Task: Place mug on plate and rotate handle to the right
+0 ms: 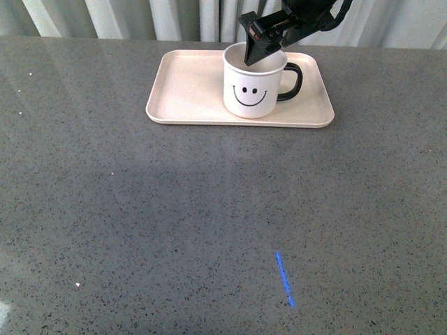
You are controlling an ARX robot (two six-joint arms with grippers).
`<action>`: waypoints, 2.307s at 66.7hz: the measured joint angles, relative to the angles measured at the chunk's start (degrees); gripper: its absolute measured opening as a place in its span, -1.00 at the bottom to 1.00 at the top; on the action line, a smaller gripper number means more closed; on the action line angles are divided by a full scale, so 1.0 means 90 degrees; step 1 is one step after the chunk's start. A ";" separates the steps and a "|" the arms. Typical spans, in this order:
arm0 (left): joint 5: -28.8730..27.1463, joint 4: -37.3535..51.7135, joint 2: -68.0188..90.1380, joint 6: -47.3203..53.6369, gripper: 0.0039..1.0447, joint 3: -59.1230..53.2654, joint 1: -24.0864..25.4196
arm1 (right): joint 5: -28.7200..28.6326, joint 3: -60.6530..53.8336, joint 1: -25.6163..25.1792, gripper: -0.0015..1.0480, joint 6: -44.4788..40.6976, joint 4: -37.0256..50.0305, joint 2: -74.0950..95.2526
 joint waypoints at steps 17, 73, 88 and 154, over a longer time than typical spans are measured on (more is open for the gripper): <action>0.0000 0.0000 0.0000 0.0002 0.83 -0.0002 0.0000 | -0.0364 -0.0631 -0.0078 0.82 0.0104 0.0488 -0.0743; 0.0000 0.0000 0.0000 0.0002 0.83 -0.0002 0.0000 | 0.1785 -1.1453 -0.0461 -0.74 0.2951 1.1086 -0.6846; 0.0000 0.0000 0.0000 0.0000 0.83 0.0000 0.0000 | 0.1387 -1.3083 -0.0731 -0.97 0.2977 1.1489 -0.7946; 0.0000 0.0000 0.0000 0.0000 0.83 0.0000 0.0000 | 0.1365 -1.5543 -0.0857 -0.97 0.2980 0.9755 -1.2131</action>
